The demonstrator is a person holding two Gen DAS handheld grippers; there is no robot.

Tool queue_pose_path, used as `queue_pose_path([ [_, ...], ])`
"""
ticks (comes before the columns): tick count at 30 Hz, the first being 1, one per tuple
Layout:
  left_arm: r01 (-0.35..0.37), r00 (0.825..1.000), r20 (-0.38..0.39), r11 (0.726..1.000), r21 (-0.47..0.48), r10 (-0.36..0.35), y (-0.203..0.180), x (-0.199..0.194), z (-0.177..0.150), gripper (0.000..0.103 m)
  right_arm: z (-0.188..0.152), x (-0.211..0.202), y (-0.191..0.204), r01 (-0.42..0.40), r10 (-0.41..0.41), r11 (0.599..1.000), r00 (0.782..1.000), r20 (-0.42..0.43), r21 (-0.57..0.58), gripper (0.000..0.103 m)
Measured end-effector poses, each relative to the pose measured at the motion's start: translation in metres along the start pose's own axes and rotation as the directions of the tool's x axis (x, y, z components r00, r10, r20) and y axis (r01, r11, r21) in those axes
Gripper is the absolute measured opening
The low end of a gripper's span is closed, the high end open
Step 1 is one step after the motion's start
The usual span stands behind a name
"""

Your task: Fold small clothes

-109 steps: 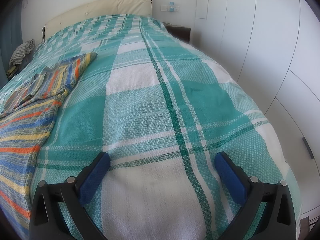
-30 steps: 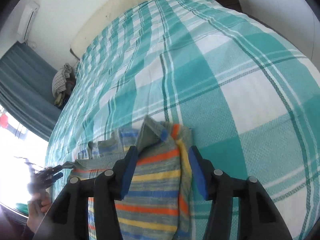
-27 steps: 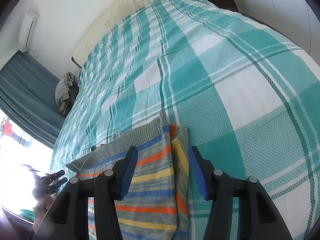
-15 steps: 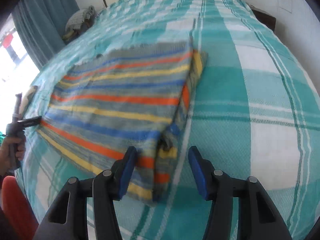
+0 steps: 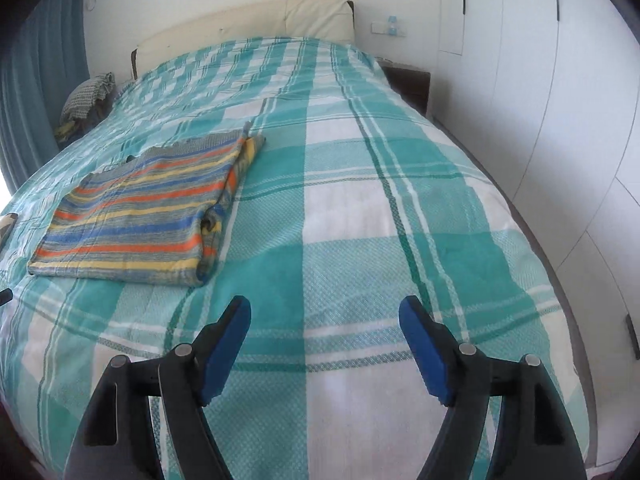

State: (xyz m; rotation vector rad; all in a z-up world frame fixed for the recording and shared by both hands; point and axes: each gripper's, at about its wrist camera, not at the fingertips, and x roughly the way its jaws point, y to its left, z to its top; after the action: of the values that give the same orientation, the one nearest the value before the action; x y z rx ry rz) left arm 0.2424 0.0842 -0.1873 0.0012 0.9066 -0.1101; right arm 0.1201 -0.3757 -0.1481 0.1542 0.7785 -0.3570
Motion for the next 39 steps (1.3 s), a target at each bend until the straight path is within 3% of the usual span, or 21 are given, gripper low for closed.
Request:
queue_pose_path([
  [2,-0.029,0.999,0.029,0.998,0.05,0.028,-0.005,0.007,-0.011,0.101,-0.018,0.01,-0.013,0.036,-0.035,0.997,0.999,-0.025,0.062,0.08],
  [4,-0.046,0.998,0.047,0.998,0.043,0.044,-0.007,0.01,-0.014,0.102,-0.036,0.022,-0.021,0.016,-0.013,0.995,0.999,-0.029,0.098,0.085],
  [8,-0.045,0.997,0.058,0.998,0.043,0.042,-0.007,0.012,-0.015,0.103,-0.034,0.027,-0.019,-0.015,0.017,0.997,1.0,-0.026,0.077,0.097],
  [39,-0.048,0.996,0.071,0.998,0.046,0.045,-0.007,0.011,-0.018,0.103,-0.037,0.029,-0.018,-0.028,0.031,0.996,0.999,-0.026,0.08,0.099],
])
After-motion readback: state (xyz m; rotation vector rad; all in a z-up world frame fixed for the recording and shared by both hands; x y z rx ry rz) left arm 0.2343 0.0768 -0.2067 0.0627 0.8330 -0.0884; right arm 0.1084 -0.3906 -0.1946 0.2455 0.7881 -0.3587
